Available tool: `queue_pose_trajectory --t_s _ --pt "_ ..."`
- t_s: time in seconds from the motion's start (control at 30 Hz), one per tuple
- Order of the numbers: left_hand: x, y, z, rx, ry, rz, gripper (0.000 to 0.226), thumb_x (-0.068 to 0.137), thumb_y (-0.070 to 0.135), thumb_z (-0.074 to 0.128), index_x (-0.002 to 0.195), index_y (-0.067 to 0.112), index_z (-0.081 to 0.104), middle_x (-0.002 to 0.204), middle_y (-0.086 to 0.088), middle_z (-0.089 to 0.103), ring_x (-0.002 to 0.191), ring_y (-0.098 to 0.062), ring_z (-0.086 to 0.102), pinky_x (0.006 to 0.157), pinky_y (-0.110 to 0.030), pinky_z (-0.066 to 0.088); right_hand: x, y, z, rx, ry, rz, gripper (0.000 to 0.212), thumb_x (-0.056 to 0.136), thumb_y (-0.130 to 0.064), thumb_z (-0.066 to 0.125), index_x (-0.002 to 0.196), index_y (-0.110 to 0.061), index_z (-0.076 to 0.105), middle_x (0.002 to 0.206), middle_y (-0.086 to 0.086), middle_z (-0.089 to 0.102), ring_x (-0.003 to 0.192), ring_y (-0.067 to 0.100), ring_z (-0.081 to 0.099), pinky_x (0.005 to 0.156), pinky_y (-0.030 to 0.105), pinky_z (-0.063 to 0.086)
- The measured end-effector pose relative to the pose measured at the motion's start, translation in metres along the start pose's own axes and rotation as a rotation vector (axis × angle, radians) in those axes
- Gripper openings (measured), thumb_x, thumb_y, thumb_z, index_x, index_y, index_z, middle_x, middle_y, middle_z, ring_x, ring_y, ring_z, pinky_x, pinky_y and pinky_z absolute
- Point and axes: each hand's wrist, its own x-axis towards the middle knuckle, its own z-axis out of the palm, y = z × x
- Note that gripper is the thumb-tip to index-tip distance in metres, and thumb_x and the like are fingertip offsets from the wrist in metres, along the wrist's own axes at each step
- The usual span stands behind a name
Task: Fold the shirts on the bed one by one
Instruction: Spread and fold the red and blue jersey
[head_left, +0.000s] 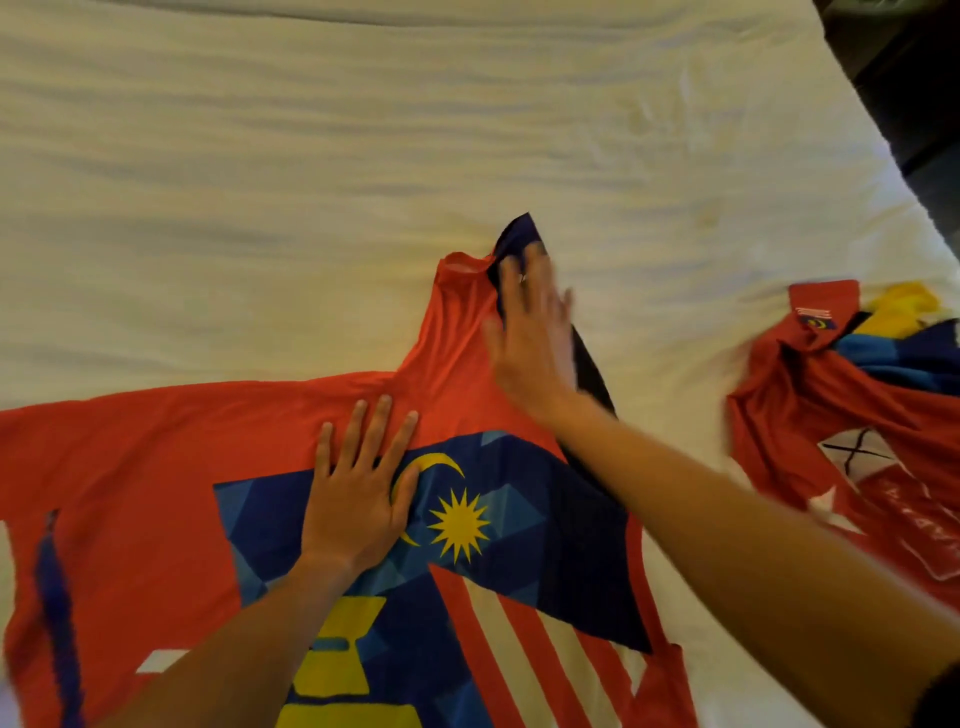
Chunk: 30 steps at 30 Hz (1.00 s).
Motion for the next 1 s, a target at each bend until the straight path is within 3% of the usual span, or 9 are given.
queue_pose_trajectory --t_s 0.13,0.27,0.33,0.5,0.67,0.73,0.83,0.9,1.0 --pt "0.001 -0.002 0.002 0.009 0.019 0.011 0.063 0.101 0.047 0.026 0.159 0.025 0.018 0.167 -0.004 0.008 0.154 -0.028 0.007 0.121 -0.059 0.011 -0.103 0.004 0.022 -0.138 -0.34 -0.624 0.064 0.103 -0.042 0.036 0.159 -0.021 0.013 0.167 0.0 0.001 0.153 0.019 -0.004 0.12 0.058 0.008" --pt "0.003 -0.003 0.008 0.027 0.038 0.01 0.064 0.1 0.047 0.029 0.159 0.026 0.017 0.167 -0.004 0.009 0.154 -0.028 0.008 0.121 -0.058 0.009 -0.069 0.051 0.014 -0.178 -0.186 0.178 0.068 0.104 -0.05 0.026 0.159 -0.015 0.004 0.166 0.004 -0.009 0.152 0.022 -0.012 0.118 0.063 -0.004" --pt "0.003 -0.003 0.01 0.025 0.043 0.011 0.063 0.1 0.047 0.027 0.159 0.025 0.017 0.167 -0.004 0.009 0.154 -0.028 0.008 0.121 -0.058 0.01 -0.059 0.042 0.012 -0.121 -0.078 0.304 0.069 0.104 -0.048 0.024 0.158 -0.01 0.006 0.166 0.007 -0.005 0.152 0.024 -0.011 0.119 0.06 -0.007" --pt "0.001 -0.001 0.006 0.024 0.048 0.014 0.062 0.101 0.045 0.026 0.159 0.023 0.02 0.167 -0.005 0.01 0.153 -0.029 0.009 0.12 -0.059 0.012 -0.152 0.013 0.028 -0.119 -0.27 -0.439 0.067 0.102 -0.047 0.034 0.158 -0.015 0.016 0.167 0.004 0.003 0.153 0.02 0.001 0.118 0.059 0.012" --pt "0.004 -0.002 0.009 0.032 0.048 0.002 0.063 0.101 0.048 0.025 0.159 0.025 0.02 0.167 -0.005 0.011 0.153 -0.029 0.01 0.12 -0.057 0.009 -0.146 0.063 0.003 -0.28 -0.118 0.492 0.071 0.104 -0.048 0.026 0.157 -0.005 0.009 0.165 0.013 -0.003 0.153 0.03 -0.006 0.116 0.066 -0.002" --pt "0.003 -0.003 0.012 0.022 0.047 0.005 0.063 0.101 0.048 0.025 0.159 0.025 0.018 0.167 -0.004 0.01 0.153 -0.029 0.009 0.12 -0.057 0.008 -0.156 0.04 0.008 -0.183 -0.05 0.237 0.07 0.103 -0.048 0.024 0.157 -0.005 0.012 0.166 0.013 0.001 0.153 0.031 -0.001 0.118 0.064 -0.003" --pt "0.002 -0.003 0.011 0.017 0.046 0.0 0.063 0.101 0.048 0.025 0.159 0.026 0.017 0.167 -0.004 0.009 0.154 -0.028 0.007 0.12 -0.057 0.007 -0.211 0.008 0.025 -0.088 -0.244 -0.29 0.067 0.102 -0.046 0.032 0.158 -0.012 0.018 0.166 0.006 0.004 0.153 0.024 0.004 0.116 0.063 0.014" --pt "0.004 -0.001 0.009 0.014 0.043 -0.004 0.062 0.101 0.049 0.024 0.159 0.027 0.017 0.167 -0.004 0.009 0.154 -0.028 0.007 0.12 -0.057 0.006 -0.222 0.027 0.019 -0.192 -0.256 -0.105 0.069 0.1 -0.044 0.04 0.157 -0.013 0.018 0.166 0.005 0.005 0.153 0.024 0.004 0.116 0.064 0.016" --pt "0.006 0.0 0.005 0.008 0.011 -0.014 0.061 0.102 0.05 0.024 0.159 0.028 0.018 0.167 -0.005 0.012 0.153 -0.029 0.009 0.12 -0.056 0.006 -0.217 0.041 0.003 -0.326 -0.13 0.579 0.071 0.103 -0.045 0.032 0.157 -0.004 0.012 0.165 0.015 0.002 0.152 0.032 0.0 0.116 0.066 0.005"
